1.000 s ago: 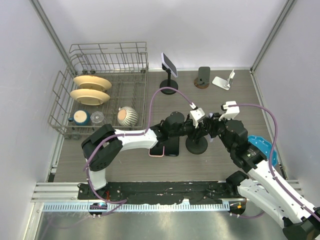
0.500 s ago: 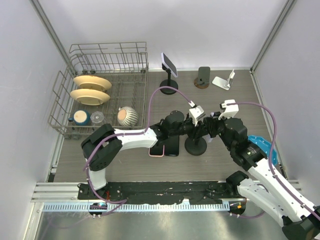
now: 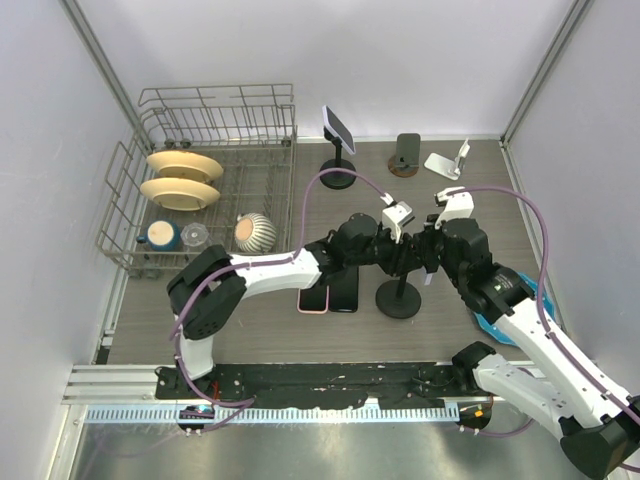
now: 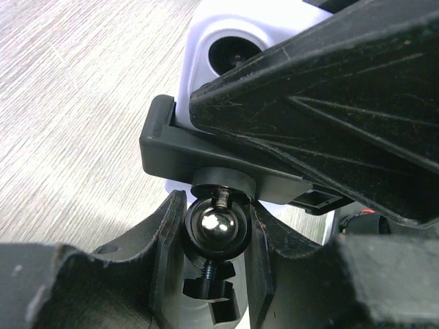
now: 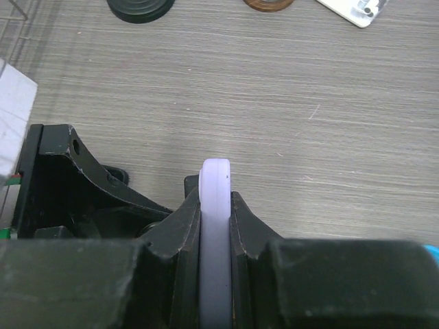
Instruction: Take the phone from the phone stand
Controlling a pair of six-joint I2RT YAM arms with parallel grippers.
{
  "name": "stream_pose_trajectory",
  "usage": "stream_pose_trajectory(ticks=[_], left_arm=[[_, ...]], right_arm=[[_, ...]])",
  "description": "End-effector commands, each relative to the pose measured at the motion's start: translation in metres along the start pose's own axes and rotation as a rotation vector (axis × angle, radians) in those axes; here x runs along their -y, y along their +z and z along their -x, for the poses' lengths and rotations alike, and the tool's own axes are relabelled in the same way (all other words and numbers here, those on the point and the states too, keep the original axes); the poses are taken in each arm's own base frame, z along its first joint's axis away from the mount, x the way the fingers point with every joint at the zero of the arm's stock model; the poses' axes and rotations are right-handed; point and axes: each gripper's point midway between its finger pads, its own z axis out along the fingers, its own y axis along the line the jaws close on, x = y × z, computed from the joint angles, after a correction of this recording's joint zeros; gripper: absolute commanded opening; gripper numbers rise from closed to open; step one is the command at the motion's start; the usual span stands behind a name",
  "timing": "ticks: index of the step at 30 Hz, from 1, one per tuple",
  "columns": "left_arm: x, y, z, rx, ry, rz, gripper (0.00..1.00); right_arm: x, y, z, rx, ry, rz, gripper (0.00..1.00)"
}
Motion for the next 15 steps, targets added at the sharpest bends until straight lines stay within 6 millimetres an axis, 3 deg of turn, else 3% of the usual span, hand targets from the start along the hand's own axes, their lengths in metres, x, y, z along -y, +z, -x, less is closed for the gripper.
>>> stream_pose_trajectory(ticks=[1,9,12,15], left_arm=[[-0.085,-0.004,0.093,0.28,-0.116,0.26,0.0],[-0.13,-0.008,0.111,0.347,-0.201,0.38,0.0],[-0.137,-0.009,0.114,0.354,-0.219,0.383,0.0],[-0.13,-0.005,0.113,0.342,-0.214,0.344,0.0]], right_arm=[[-0.012,-0.021,-0.016,-0.123,-0.021,0.078,0.01],[-0.002,-0.027,-0.014,-0.166,-0.058,0.031,0.01],[-0.003,-0.023,-0.02,-0.186,-0.069,0.03,0.01],[0.003,-0.022,-0.018,-0.177,-0.068,-0.006,0.01]])
